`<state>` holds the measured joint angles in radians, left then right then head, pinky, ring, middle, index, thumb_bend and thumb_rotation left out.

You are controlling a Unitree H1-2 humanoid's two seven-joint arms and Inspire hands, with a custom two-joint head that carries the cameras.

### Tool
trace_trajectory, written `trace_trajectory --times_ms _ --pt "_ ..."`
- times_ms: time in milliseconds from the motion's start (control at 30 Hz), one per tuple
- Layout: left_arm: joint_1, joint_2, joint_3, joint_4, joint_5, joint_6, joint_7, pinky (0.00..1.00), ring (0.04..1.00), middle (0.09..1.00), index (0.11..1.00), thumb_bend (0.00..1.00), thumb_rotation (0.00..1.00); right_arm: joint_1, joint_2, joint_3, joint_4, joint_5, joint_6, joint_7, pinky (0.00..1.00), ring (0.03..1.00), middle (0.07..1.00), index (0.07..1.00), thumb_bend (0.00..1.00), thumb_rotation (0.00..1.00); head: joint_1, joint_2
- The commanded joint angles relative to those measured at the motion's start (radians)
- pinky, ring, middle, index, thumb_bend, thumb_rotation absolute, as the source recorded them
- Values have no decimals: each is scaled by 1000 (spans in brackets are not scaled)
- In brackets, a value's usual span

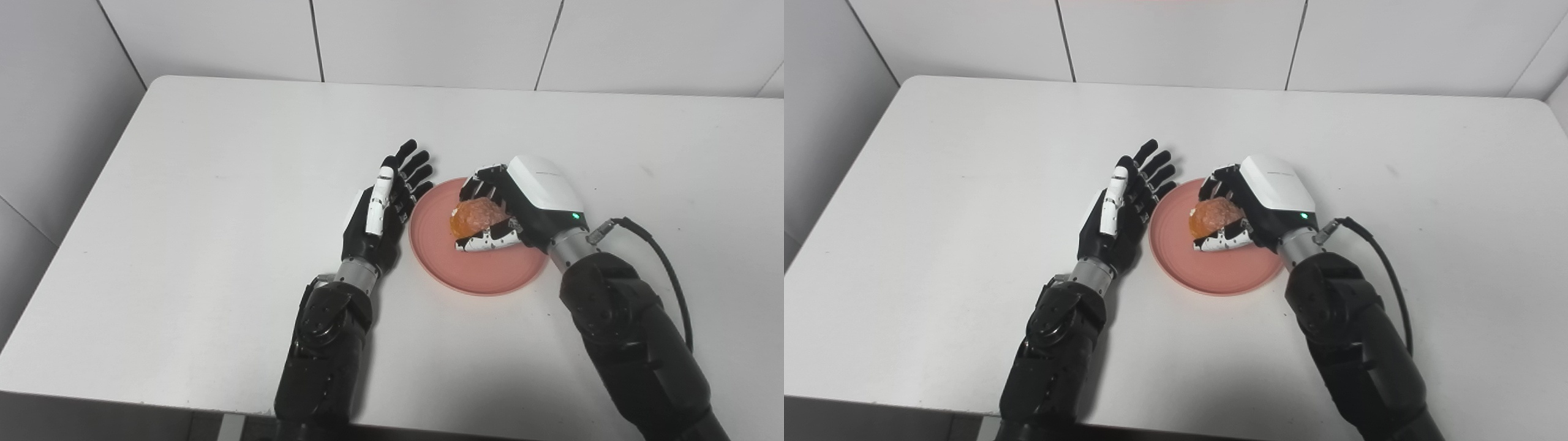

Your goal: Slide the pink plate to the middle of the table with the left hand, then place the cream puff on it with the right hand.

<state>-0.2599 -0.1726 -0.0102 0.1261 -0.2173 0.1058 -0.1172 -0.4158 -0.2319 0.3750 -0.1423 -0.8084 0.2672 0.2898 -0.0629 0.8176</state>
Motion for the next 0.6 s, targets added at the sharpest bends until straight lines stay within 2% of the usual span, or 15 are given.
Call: trace_trajectory --times_ms 0,167,267,333,367,400,467,567 --pt "34 11 8 11 -9 59 13 902 916 914 902 417 1000 -13 4 -3 -11 -8 -34 -34 292 381 470 490 512 129 1 1" --pt "35 13 9 14 -10 54 7 899 917 915 905 421 1000 -10 6 4 -7 -18 -28 -34 318 408 491 490 516 139 -5 -1" --pt "34 13 11 17 -7 50 6 898 916 915 903 417 1000 -13 -3 18 -8 -32 -27 -18 406 496 560 492 519 150 -9 -4" --pt "34 12 13 17 -7 55 7 896 913 913 900 419 1000 -16 -9 30 -12 -51 -18 1 464 552 611 614 746 270 -9 -4" --pt "35 11 14 15 -7 59 10 894 912 912 899 419 1000 -17 -12 35 -15 -60 -15 9 481 570 631 647 800 310 -9 -4" --pt "35 10 14 14 -6 60 11 892 910 909 897 418 1000 -16 -13 38 -17 -67 -14 14 466 564 642 678 838 346 -9 -4" --pt "35 10 14 12 -4 60 11 892 909 909 896 417 1000 -15 -15 42 -21 -75 -14 22 457 559 646 690 850 359 -13 -5" --pt "35 12 13 13 -4 57 7 894 912 909 897 418 1000 -13 -16 44 -28 -86 -13 35 394 533 675 755 874 412 -13 -5"
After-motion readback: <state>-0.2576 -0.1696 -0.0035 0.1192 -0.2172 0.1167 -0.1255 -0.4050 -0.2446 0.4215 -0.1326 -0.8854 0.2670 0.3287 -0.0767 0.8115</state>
